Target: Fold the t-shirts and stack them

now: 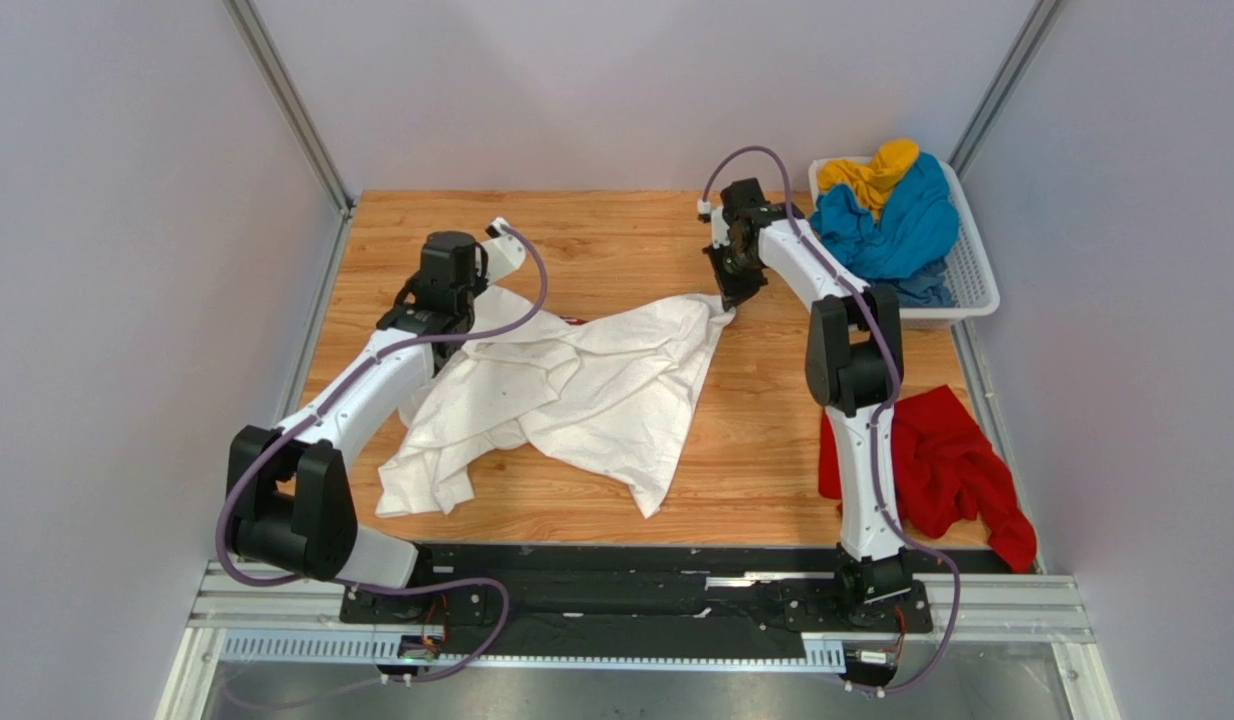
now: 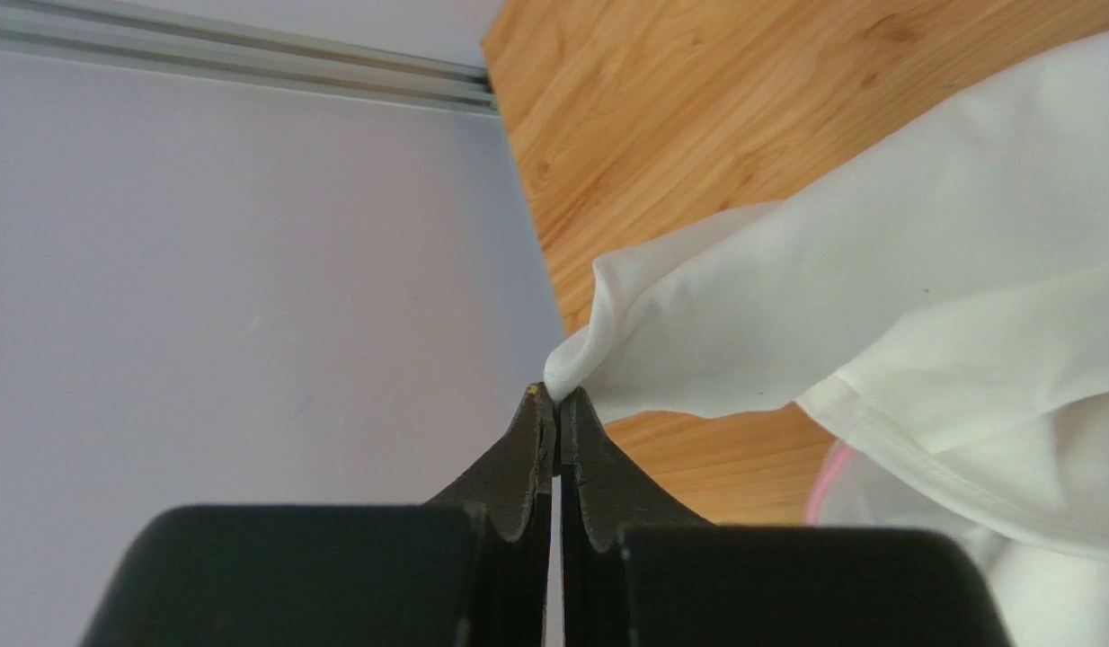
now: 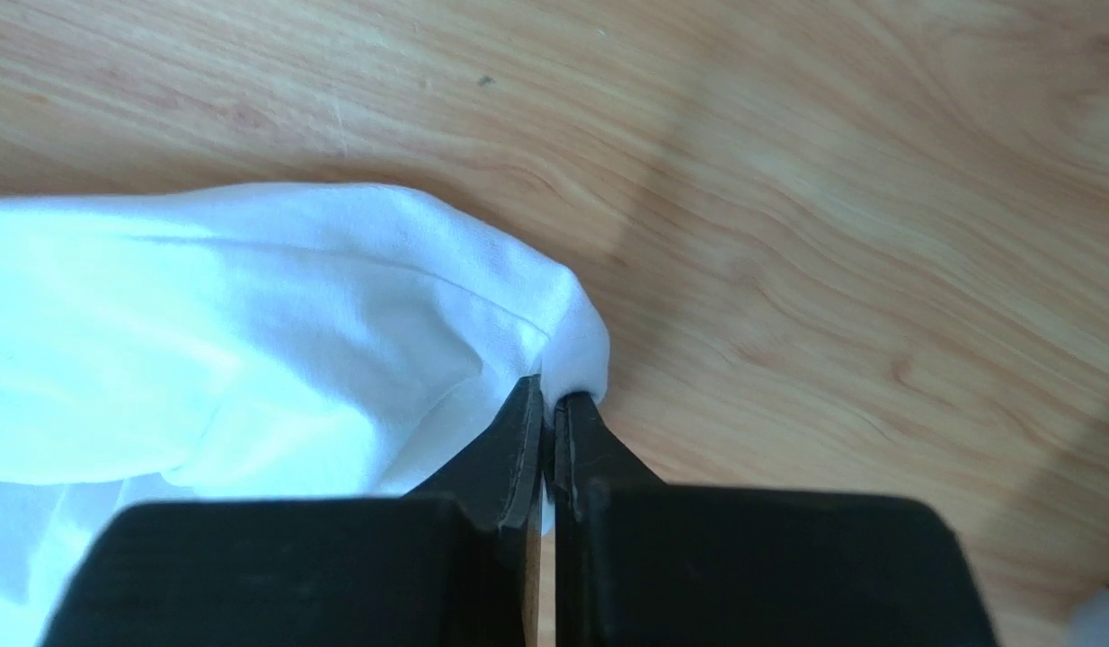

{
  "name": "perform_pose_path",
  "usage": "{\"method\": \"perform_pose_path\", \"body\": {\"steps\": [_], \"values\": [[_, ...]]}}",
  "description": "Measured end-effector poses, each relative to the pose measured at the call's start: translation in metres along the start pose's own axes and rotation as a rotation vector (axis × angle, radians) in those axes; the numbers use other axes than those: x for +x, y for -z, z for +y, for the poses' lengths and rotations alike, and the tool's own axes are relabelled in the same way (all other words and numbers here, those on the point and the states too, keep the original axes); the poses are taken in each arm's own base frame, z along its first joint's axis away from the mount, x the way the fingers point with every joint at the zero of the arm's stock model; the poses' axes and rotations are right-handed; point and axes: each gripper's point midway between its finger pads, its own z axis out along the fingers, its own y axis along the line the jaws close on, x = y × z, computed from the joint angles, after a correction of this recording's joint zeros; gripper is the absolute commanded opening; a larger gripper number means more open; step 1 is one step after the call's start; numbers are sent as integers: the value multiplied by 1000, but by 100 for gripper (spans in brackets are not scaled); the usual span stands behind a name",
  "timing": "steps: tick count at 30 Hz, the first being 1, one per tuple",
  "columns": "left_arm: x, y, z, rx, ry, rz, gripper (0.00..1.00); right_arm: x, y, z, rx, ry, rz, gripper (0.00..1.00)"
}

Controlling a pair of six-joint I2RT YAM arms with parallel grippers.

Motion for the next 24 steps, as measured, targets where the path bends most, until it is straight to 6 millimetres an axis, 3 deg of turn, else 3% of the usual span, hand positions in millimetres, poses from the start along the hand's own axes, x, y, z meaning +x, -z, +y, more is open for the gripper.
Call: {"method": "perform_pose_path", "body": {"steps": [3,6,11,13,16,20,24], "values": [[-13,6,1,60,80,-25,0,-6,29,-12,75,26,-18,0],[-37,18,17,93,187,-89,0,-25,82,-22,154,53,-93,0],[-66,53,49,110,328,-199,0,-70,204,-31,274,71,-344,0],[-74,71,65,111,377,-240,0,-77,255,-33,319,73,-441,0],[-86,90,83,109,432,-289,0,-77,307,-35,367,70,-533,0],[-102,114,114,80,513,-359,0,-70,351,-36,408,73,-609,0],[-111,131,145,20,555,-402,0,-64,381,-35,431,89,-662,0]]}}
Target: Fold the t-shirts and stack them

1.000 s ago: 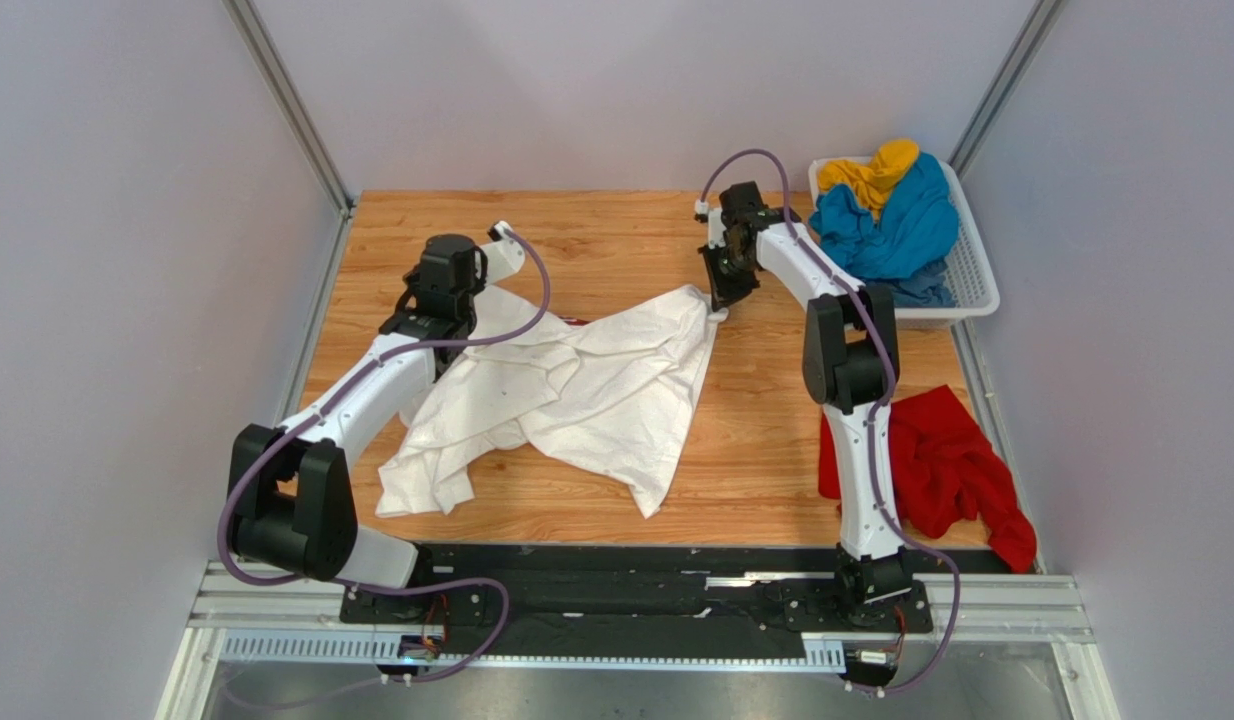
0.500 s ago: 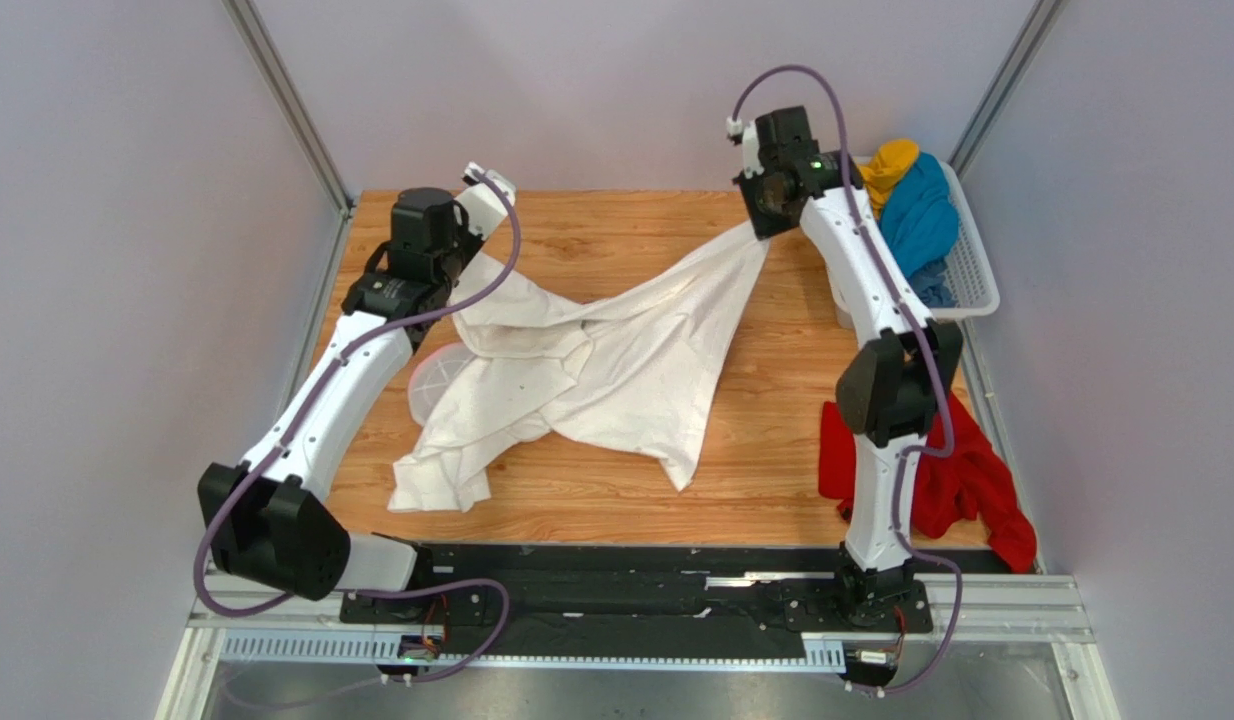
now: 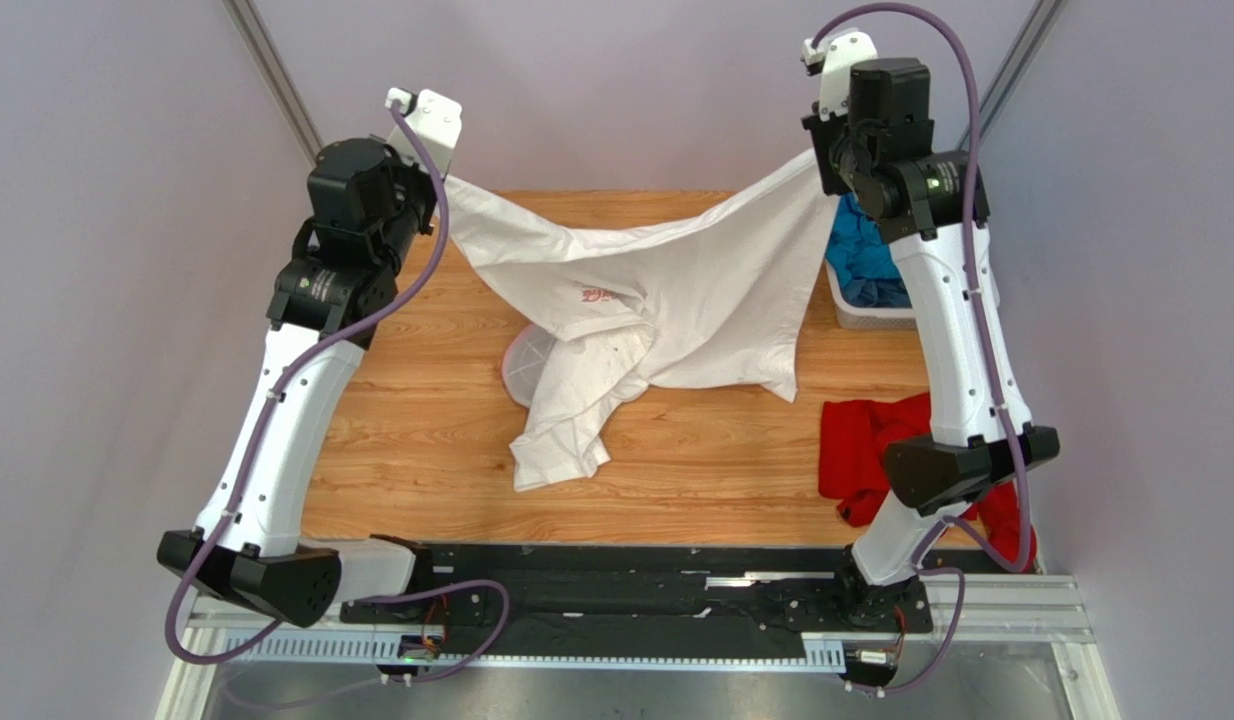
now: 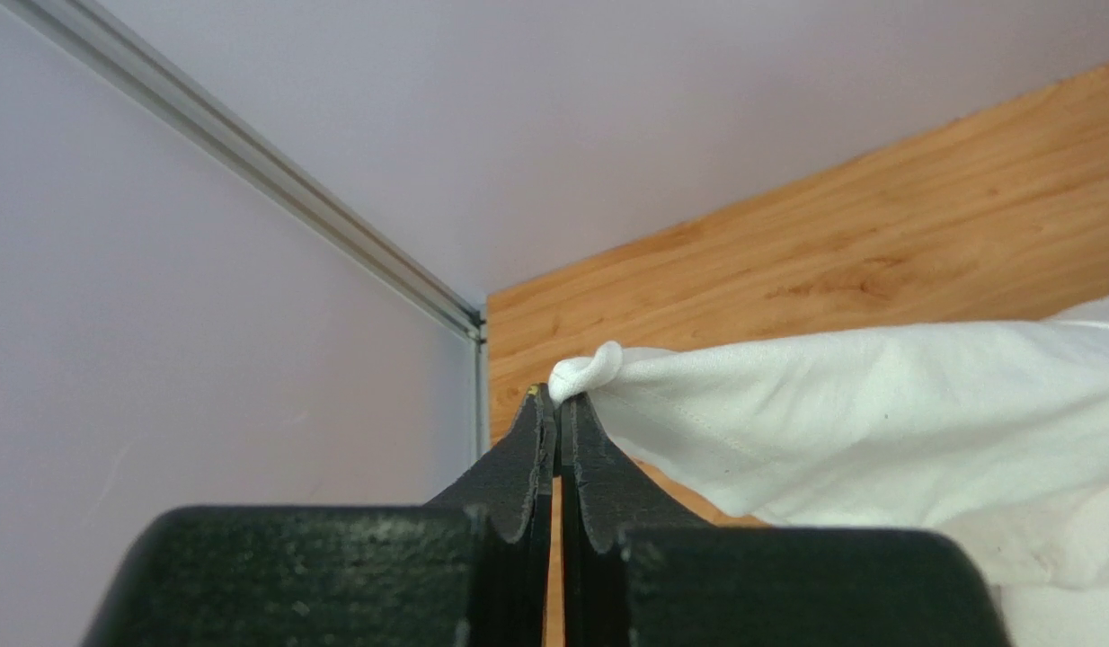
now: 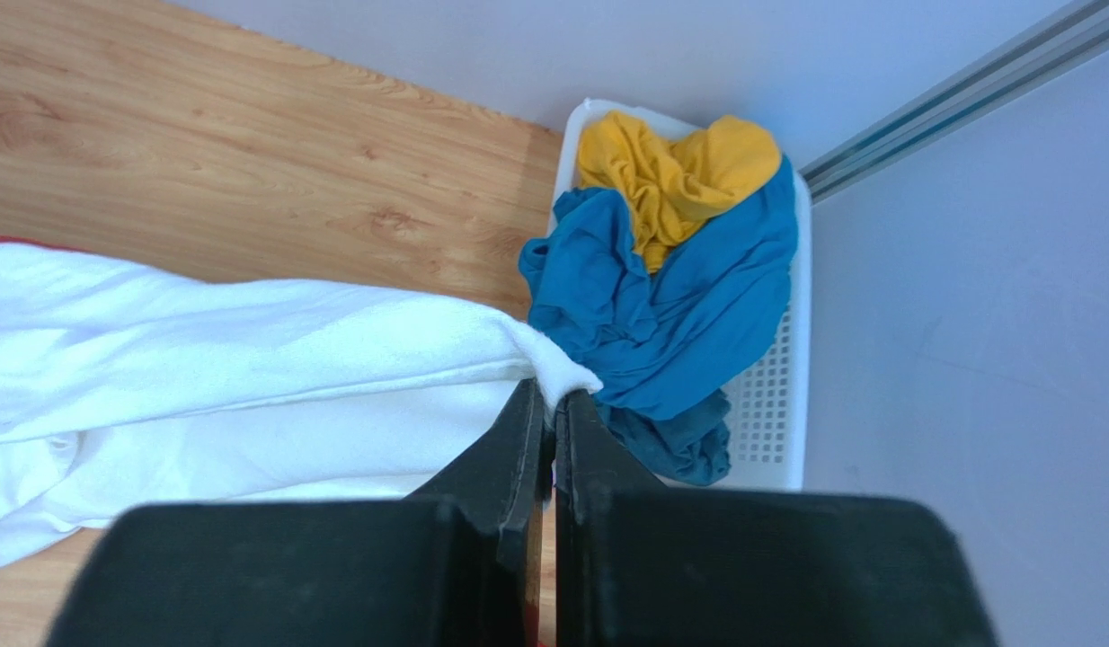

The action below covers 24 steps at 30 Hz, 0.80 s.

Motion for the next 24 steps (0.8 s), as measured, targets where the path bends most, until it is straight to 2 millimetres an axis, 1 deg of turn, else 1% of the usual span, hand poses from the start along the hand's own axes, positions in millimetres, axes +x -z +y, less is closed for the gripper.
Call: {"method": "perform_pose_path", "body": {"steps": [4,6,8,11,15,17,20,22,24], "values": [[-24,14,23,-61,0,-41,0,-14,26,-16,38,21,-64,0],[-38,24,36,-91,-1,-73,0,-20,41,-23,56,26,-99,0],[-47,39,44,-107,-2,-105,0,-26,60,-29,66,24,-136,0],[-57,73,56,-120,-8,-156,0,-35,92,-38,73,12,-201,0],[-75,142,76,-152,-17,-289,0,-35,150,-48,69,-9,-298,0],[-72,178,79,-156,-28,-347,0,-30,183,-51,58,-18,-351,0],[-64,225,80,-152,-36,-423,0,-16,224,-51,30,-25,-415,0],[-54,248,76,-142,-44,-456,0,0,243,-46,4,-24,-438,0],[-41,262,70,-122,-52,-462,0,17,262,-45,-10,-23,-451,0]]}}
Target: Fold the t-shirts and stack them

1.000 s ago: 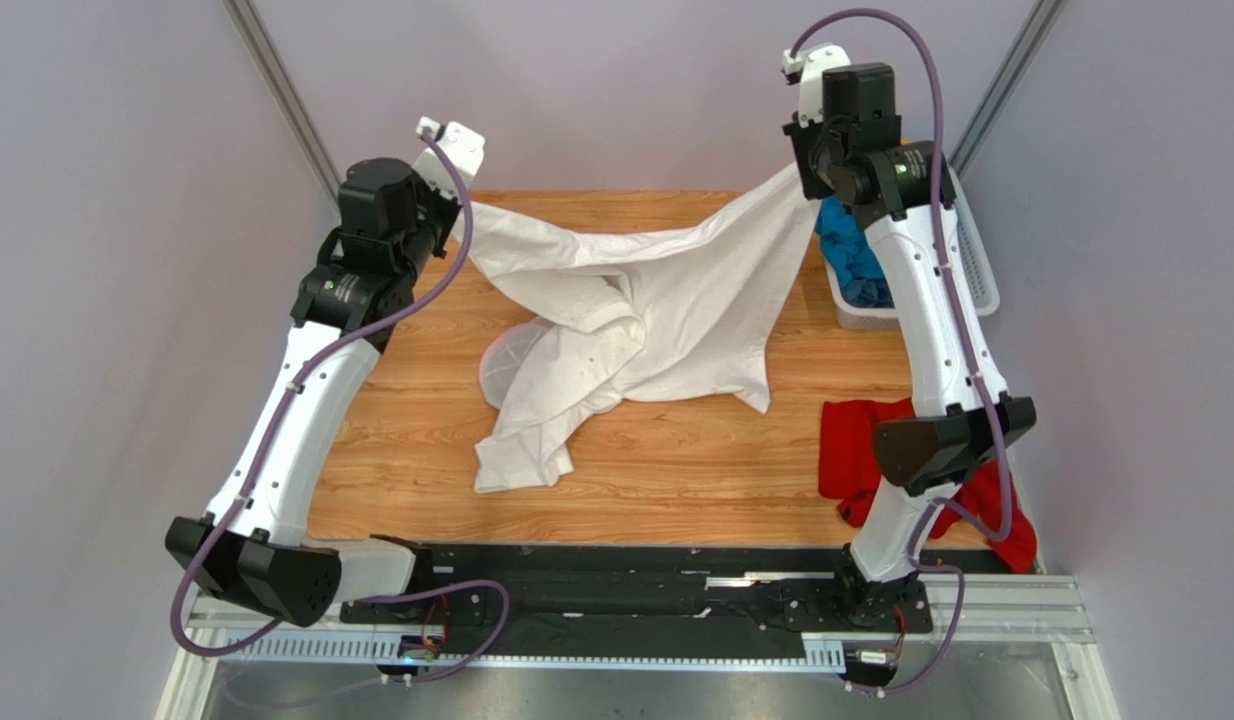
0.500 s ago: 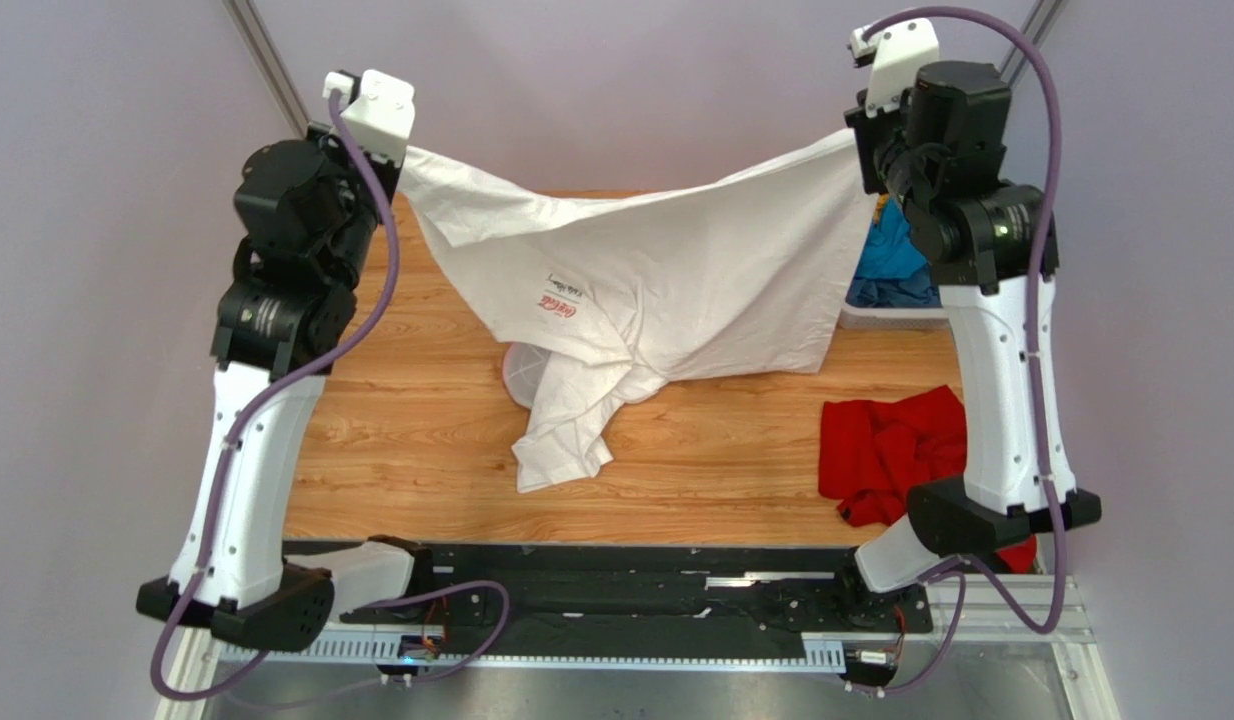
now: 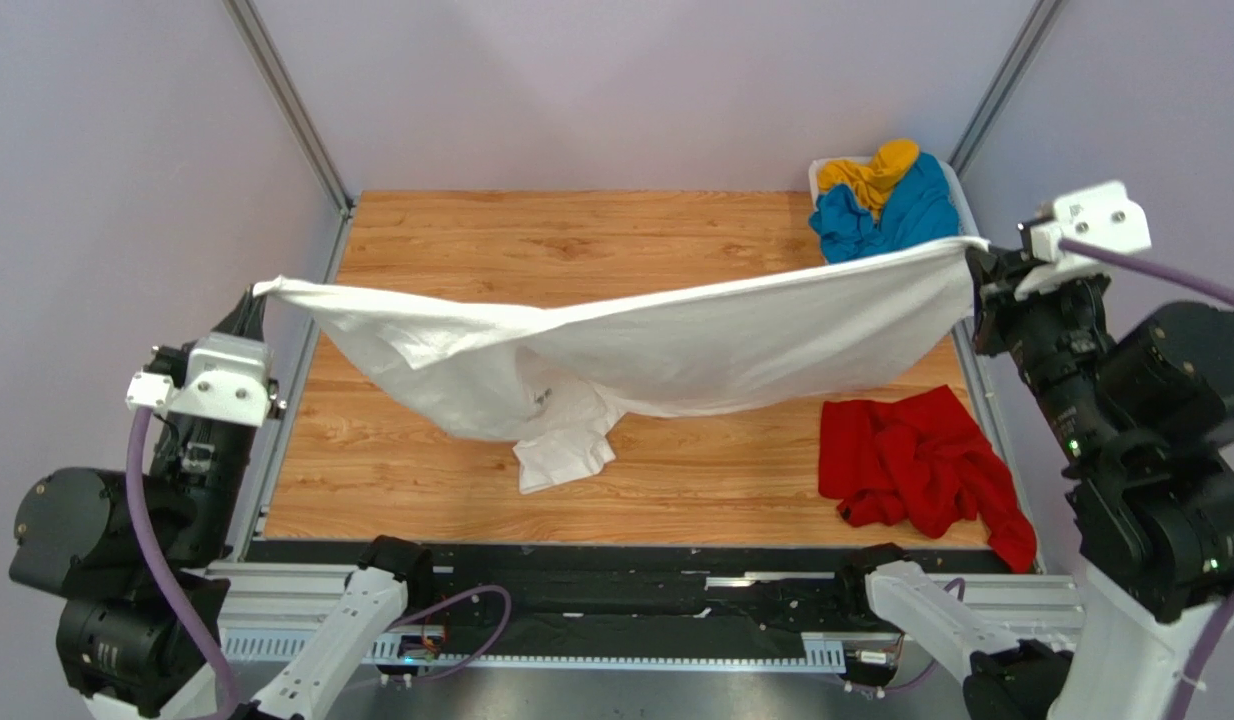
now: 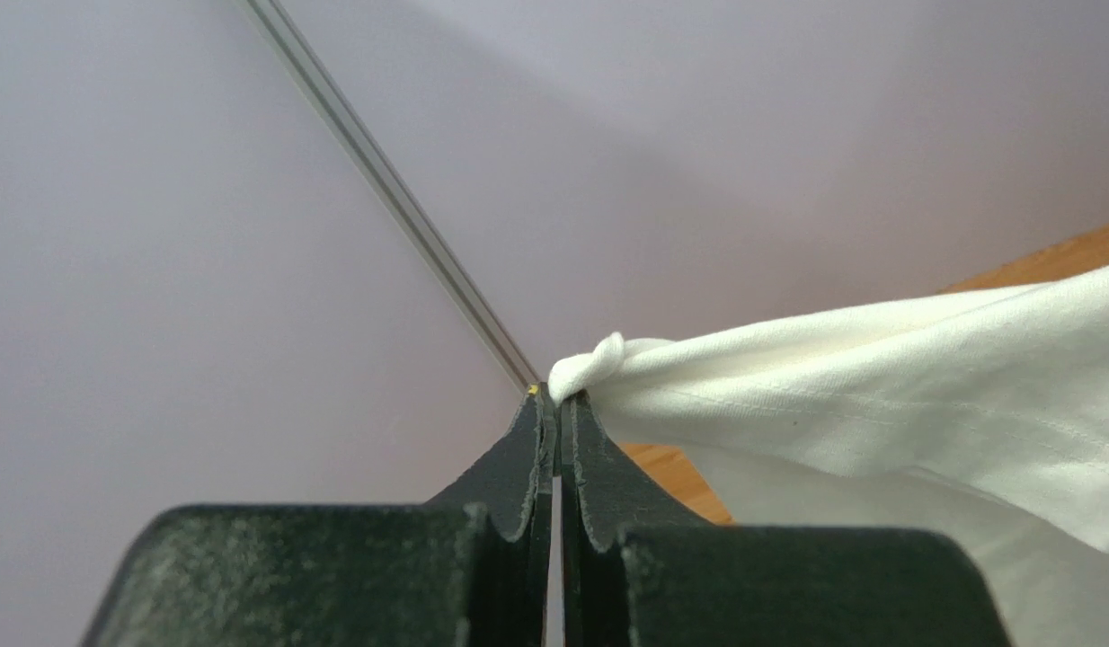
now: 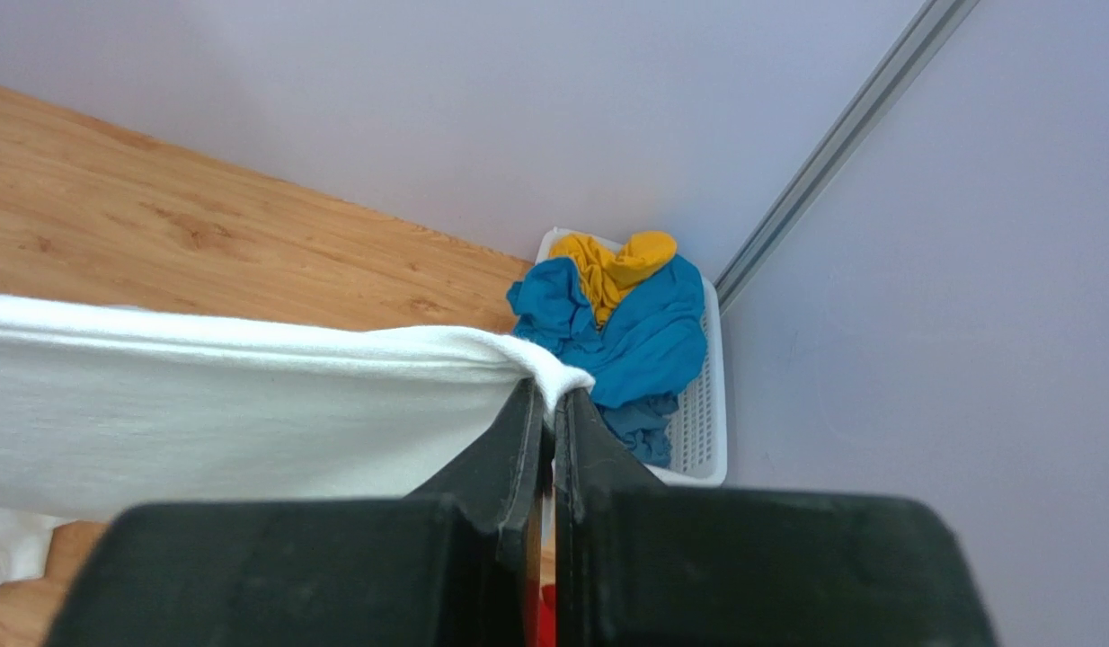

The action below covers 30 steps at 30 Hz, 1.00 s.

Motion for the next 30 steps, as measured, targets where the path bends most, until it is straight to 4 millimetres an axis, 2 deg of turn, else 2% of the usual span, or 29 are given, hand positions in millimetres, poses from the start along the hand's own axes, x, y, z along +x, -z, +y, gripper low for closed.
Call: {"method": "perform_pose_path", "body": {"steps": [2,5,9,12,16,19,21,23,26,30], "values": [[7,11,-4,14,-4,12,0,4,14,2,-8,-1,-16,0],[15,14,-7,19,-11,43,0,7,20,4,-22,-1,-16,0],[17,-6,-2,-5,-31,84,0,8,0,3,-19,14,22,0],[10,-44,9,-45,-52,107,0,-9,-39,-6,15,42,37,0],[-3,-124,24,-111,-87,130,0,-38,-105,-24,99,90,14,0],[-10,-174,29,-144,-113,134,0,-37,-149,-33,154,136,35,0],[-15,-205,31,-153,-133,131,0,-30,-164,-35,175,165,61,0],[-27,-224,36,-169,-144,99,0,-28,-168,-38,192,184,70,0],[-48,-226,45,-180,-153,38,0,-31,-160,-43,218,198,54,0],[-85,-191,59,-191,-142,-79,0,-38,-135,-50,243,195,16,0]]}}
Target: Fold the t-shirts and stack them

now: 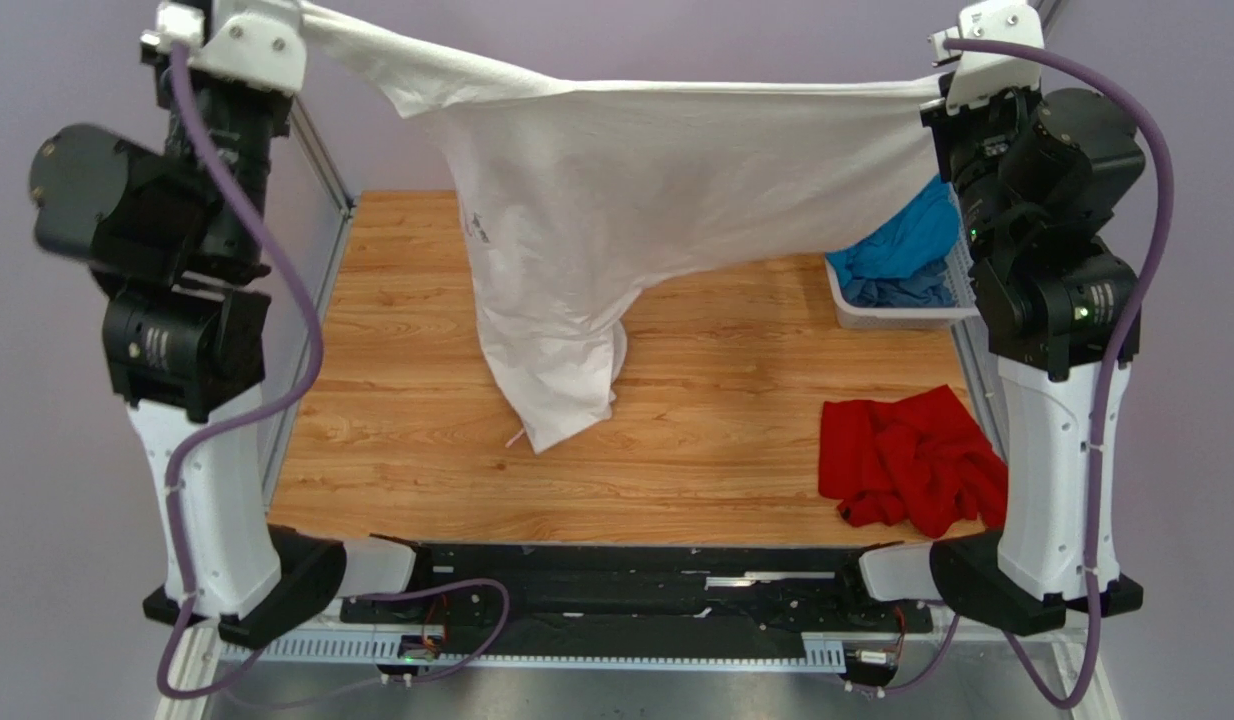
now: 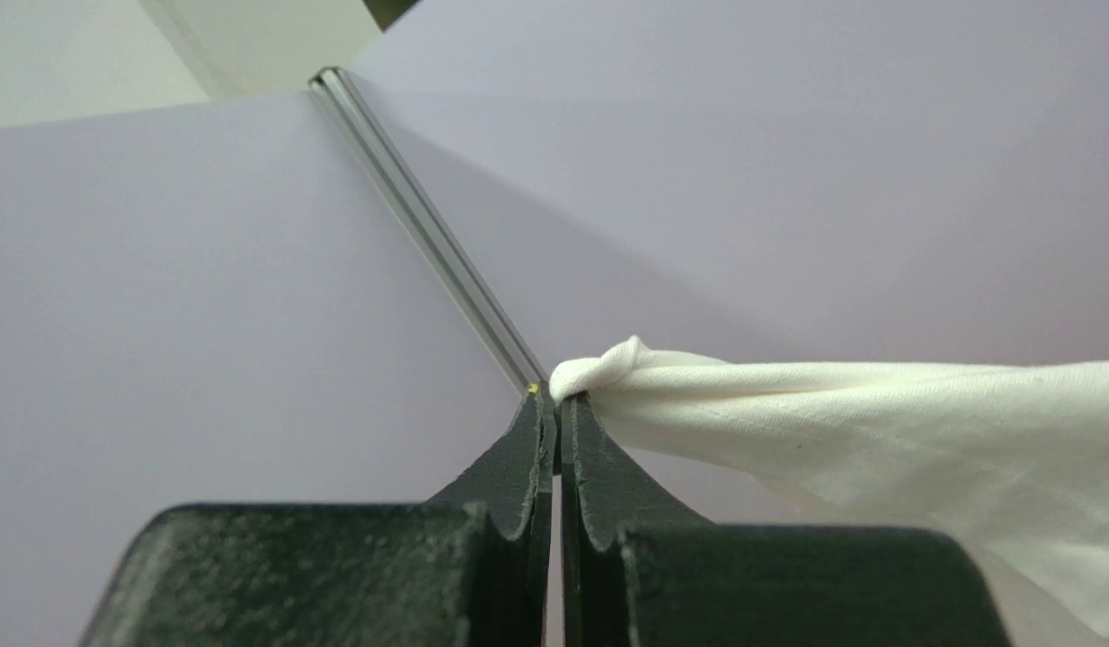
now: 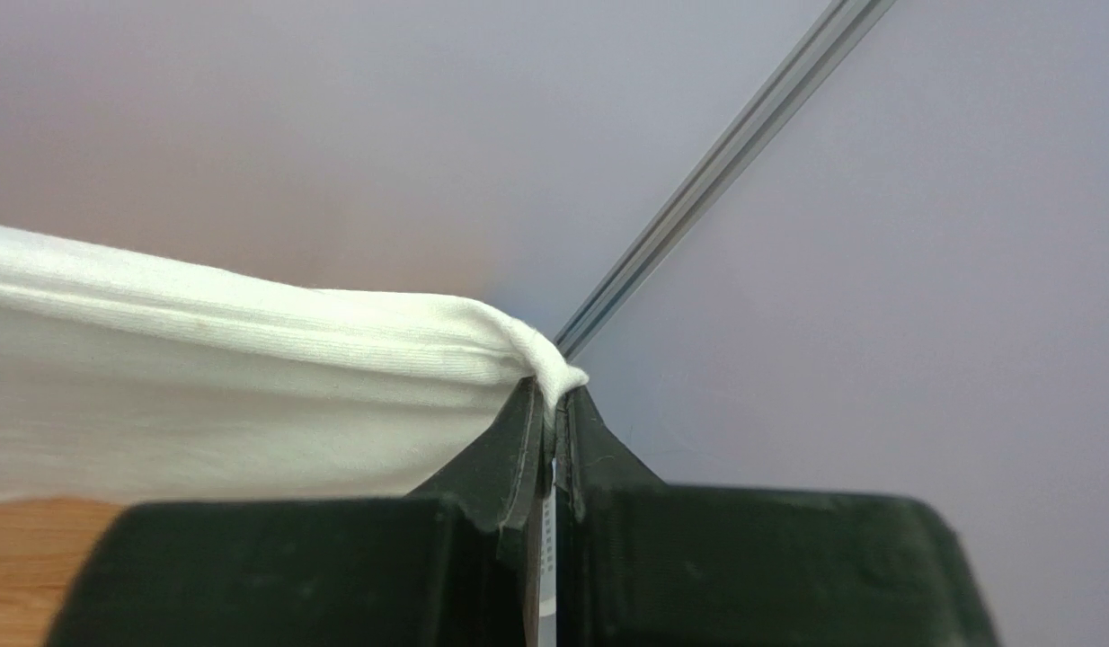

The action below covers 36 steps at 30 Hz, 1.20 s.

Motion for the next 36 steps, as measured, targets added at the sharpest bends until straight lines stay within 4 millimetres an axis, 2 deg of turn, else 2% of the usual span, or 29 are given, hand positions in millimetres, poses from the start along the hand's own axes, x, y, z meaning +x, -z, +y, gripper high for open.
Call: {"method": "perform_pose_path", "body": {"steps": [3,6,9,12,14,18,23,25,27,31,34,36], "values": [[-28,40,24,-15,21,-93,0,-3,19,-9,15,-9,-25,0],[-62,89,55,-46,58,-199,0,-8,36,-17,27,-19,-55,0],[-79,133,73,-59,72,-267,0,-10,52,-20,24,-26,-79,0],[-86,172,83,-59,75,-309,0,-14,67,-23,16,-33,-109,0],[-84,188,84,-50,72,-312,0,-17,77,-27,16,-39,-128,0],[-73,198,78,-31,57,-282,0,-19,93,-35,24,-44,-140,0],[-58,185,72,-37,29,-225,0,-17,99,-38,32,-42,-136,0],[-54,173,71,-52,18,-205,0,-15,92,-34,28,-39,-127,0],[-49,154,71,-84,5,-182,0,-12,81,-28,20,-34,-111,0],[-28,87,58,-137,-33,-93,0,-6,41,-14,20,-20,-63,0],[-5,22,40,-173,-67,-11,0,-6,-4,-8,43,-14,-30,0],[13,-13,25,-186,-88,37,0,0,-33,-4,55,-6,2,0]]}}
